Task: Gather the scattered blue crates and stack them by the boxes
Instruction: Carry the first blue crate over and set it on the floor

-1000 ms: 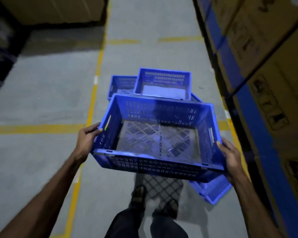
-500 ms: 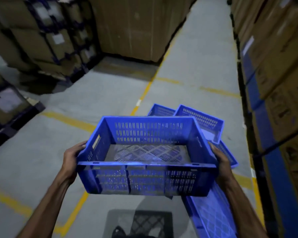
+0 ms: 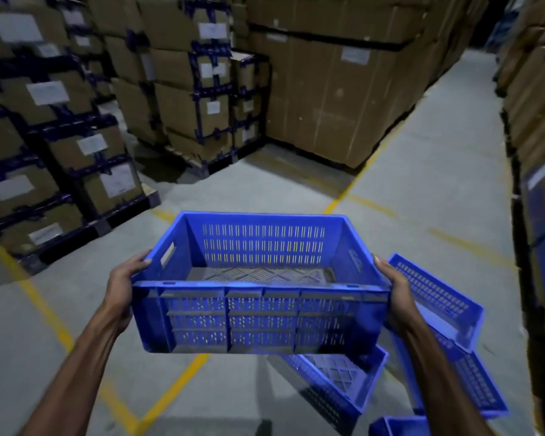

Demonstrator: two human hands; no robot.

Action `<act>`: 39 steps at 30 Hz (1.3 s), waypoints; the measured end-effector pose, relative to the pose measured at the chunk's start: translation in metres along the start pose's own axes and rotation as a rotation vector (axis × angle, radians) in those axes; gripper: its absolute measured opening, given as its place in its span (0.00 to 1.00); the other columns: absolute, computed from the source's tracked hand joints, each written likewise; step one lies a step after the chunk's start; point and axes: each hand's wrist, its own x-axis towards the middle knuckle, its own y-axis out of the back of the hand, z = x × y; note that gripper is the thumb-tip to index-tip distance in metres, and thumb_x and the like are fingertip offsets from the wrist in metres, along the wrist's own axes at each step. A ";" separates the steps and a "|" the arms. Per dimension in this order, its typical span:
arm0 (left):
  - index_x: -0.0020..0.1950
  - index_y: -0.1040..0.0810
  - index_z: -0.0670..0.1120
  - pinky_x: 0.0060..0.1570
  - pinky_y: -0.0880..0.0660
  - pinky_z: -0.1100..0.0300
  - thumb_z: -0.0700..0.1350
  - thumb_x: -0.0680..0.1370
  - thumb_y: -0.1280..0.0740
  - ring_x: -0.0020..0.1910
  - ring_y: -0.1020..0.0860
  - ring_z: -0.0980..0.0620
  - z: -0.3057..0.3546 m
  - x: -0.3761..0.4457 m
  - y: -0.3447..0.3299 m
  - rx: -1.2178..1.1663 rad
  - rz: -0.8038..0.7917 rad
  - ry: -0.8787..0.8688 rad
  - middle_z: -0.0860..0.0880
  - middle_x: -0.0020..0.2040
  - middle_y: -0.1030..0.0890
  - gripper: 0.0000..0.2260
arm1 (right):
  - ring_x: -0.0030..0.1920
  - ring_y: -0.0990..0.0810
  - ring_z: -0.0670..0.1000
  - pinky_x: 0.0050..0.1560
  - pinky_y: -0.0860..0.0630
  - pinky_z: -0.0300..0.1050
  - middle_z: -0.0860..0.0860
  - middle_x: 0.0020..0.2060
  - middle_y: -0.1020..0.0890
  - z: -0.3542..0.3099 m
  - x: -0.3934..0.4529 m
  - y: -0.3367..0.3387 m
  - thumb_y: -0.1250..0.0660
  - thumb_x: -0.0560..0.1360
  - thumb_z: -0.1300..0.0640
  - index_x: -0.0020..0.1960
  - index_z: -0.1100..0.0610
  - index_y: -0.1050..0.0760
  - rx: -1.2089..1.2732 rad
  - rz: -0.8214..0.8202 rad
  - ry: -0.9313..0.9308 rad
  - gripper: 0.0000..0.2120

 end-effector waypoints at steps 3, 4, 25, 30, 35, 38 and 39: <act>0.63 0.18 0.50 0.42 0.24 0.52 0.39 0.77 0.38 0.41 0.17 0.46 0.011 0.012 0.031 0.019 0.051 -0.028 0.47 0.51 0.15 0.17 | 0.72 0.26 0.60 0.73 0.33 0.67 0.52 0.70 0.22 0.002 0.019 -0.045 0.26 0.70 0.37 0.70 0.47 0.23 0.032 -0.083 -0.015 0.32; 0.63 0.18 0.51 0.42 0.25 0.51 0.39 0.78 0.38 0.42 0.18 0.45 0.013 0.016 0.041 0.021 0.073 -0.034 0.46 0.52 0.15 0.17 | 0.71 0.25 0.61 0.73 0.33 0.68 0.54 0.69 0.21 -0.001 0.019 -0.065 0.25 0.70 0.39 0.70 0.50 0.23 0.047 -0.098 -0.026 0.31; 0.56 0.17 0.51 0.31 0.23 0.61 0.37 0.77 0.39 0.35 0.16 0.51 0.035 0.083 0.154 -0.098 0.538 -0.014 0.50 0.43 0.13 0.15 | 0.57 0.21 0.67 0.61 0.25 0.66 0.68 0.63 0.21 0.024 0.198 -0.323 0.35 0.79 0.52 0.67 0.65 0.26 -0.083 -0.623 -0.164 0.22; 0.54 0.16 0.50 0.42 0.23 0.55 0.37 0.77 0.40 0.37 0.15 0.51 0.060 0.127 0.158 -0.117 0.589 -0.034 0.50 0.43 0.12 0.16 | 0.49 0.16 0.61 0.52 0.20 0.54 0.63 0.58 0.17 0.015 0.261 -0.389 0.37 0.80 0.55 0.67 0.64 0.25 -0.095 -0.719 -0.192 0.20; 0.61 0.17 0.48 0.45 0.22 0.52 0.37 0.76 0.38 0.44 0.16 0.45 0.066 0.170 0.158 -0.162 0.677 -0.063 0.45 0.51 0.13 0.18 | 0.57 0.20 0.66 0.64 0.28 0.67 0.66 0.62 0.19 0.011 0.328 -0.446 0.36 0.80 0.55 0.67 0.61 0.24 -0.141 -0.784 -0.205 0.18; 0.64 0.18 0.46 0.46 0.22 0.53 0.37 0.77 0.39 0.45 0.16 0.44 0.060 0.193 0.159 -0.215 0.714 -0.061 0.43 0.53 0.14 0.18 | 0.59 0.20 0.67 0.65 0.29 0.70 0.65 0.62 0.19 0.015 0.360 -0.474 0.36 0.80 0.55 0.67 0.60 0.23 -0.155 -0.815 -0.211 0.18; 0.66 0.19 0.45 0.47 0.21 0.52 0.36 0.77 0.39 0.47 0.16 0.43 0.059 0.200 0.159 -0.223 0.723 -0.051 0.42 0.55 0.15 0.20 | 0.59 0.20 0.67 0.65 0.29 0.70 0.65 0.62 0.19 0.016 0.368 -0.482 0.36 0.80 0.55 0.67 0.59 0.23 -0.169 -0.829 -0.214 0.17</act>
